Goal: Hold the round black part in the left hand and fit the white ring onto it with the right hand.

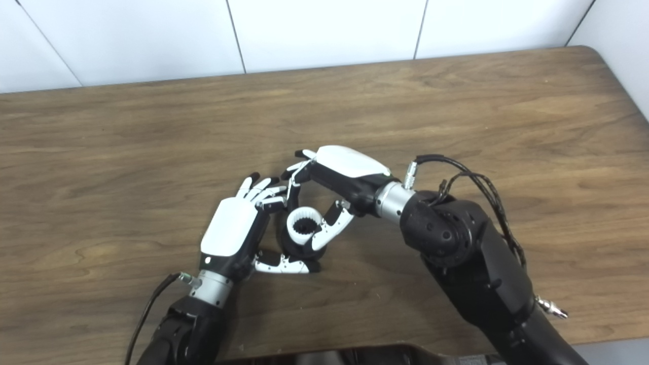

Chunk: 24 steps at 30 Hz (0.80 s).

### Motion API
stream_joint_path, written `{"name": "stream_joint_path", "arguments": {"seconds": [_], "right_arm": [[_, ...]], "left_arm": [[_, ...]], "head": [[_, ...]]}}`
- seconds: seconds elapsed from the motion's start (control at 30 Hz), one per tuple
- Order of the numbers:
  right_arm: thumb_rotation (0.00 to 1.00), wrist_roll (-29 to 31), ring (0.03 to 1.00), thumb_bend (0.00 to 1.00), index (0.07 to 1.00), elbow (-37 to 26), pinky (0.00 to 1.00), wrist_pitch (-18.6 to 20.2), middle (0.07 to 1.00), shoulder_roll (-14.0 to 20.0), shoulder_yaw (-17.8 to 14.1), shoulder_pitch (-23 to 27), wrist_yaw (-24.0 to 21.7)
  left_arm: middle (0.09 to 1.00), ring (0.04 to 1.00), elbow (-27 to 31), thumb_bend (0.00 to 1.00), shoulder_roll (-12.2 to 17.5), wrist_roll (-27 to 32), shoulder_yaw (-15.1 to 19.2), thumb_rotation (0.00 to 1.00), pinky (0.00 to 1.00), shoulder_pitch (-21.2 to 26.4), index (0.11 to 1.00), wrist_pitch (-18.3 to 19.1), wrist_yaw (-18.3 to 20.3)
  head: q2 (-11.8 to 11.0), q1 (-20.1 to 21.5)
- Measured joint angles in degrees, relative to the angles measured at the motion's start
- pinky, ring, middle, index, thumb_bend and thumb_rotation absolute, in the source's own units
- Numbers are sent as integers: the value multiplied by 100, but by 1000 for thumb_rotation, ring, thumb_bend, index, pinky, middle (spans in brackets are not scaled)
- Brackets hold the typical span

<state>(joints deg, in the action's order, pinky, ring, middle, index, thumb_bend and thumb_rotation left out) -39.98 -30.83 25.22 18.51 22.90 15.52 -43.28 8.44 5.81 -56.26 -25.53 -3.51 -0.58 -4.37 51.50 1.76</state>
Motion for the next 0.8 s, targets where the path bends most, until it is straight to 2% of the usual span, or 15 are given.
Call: {"name": "stream_joint_path", "arguments": {"seconds": [0.8], "right_arm": [[130, -1, 1000, 521, 484, 113, 1000, -79, 856, -15, 89, -80, 149]], "left_arm": [[800, 903, 1, 522, 4, 10, -10, 51, 1000, -2, 485, -11, 9]], "head": [[9, -35]]}}
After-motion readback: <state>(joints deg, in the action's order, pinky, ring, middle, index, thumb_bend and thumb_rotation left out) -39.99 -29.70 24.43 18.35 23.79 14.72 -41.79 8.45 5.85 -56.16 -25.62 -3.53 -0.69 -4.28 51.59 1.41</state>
